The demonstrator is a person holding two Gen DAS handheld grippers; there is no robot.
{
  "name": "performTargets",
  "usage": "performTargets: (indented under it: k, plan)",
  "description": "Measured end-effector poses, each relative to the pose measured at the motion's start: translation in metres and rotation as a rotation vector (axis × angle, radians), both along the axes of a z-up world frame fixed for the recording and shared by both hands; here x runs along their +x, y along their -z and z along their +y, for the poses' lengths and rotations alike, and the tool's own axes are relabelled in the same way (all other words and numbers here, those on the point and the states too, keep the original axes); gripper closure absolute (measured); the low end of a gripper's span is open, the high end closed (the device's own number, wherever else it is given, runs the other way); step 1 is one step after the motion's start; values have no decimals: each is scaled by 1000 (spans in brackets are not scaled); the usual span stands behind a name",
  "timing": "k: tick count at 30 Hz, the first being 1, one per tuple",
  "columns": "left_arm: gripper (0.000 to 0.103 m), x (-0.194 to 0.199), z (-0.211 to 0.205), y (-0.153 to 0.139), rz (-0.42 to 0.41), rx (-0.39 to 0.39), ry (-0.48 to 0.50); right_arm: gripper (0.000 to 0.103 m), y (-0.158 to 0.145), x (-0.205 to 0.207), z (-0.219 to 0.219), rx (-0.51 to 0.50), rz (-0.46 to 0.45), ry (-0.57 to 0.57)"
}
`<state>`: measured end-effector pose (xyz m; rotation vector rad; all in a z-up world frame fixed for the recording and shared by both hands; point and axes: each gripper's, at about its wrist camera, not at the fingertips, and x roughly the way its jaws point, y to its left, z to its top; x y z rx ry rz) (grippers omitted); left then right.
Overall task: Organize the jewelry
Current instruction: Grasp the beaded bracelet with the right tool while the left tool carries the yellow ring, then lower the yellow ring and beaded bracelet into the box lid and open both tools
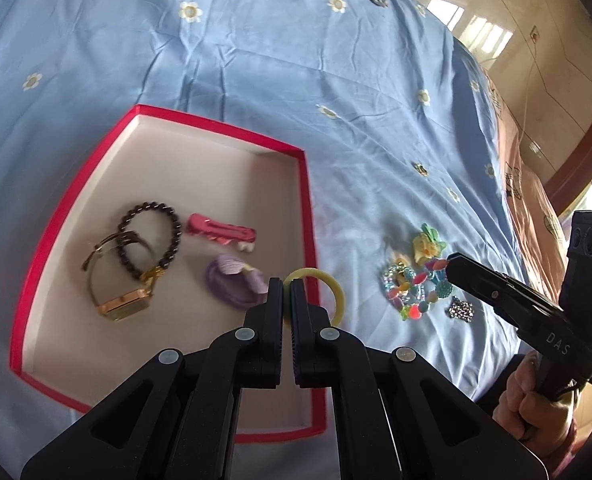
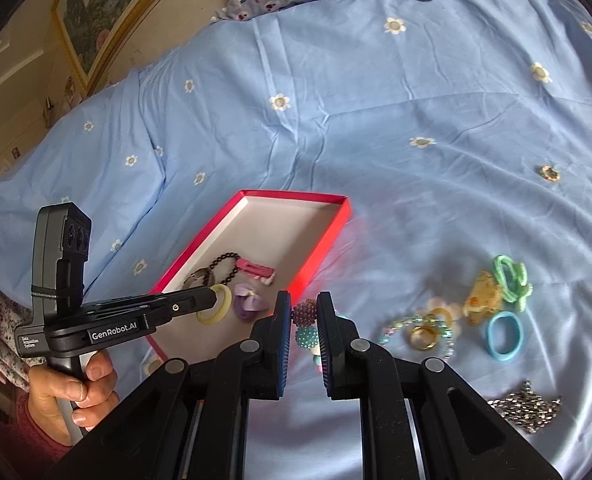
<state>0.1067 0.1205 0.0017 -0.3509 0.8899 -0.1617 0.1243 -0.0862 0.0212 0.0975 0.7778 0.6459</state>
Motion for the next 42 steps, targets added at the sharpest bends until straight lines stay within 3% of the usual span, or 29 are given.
performTargets:
  k: [20,30,42]
  plan:
    - [100,-31,83,22,52,13,-175,91,18,-16,111,-19,33,-248]
    - [100,-25,93,46,115,46,-199,91,56,0,120,-79,109,-223]
    - [100,-21,90,51,130,96,-205,90,75,13,119,-154,123,-196]
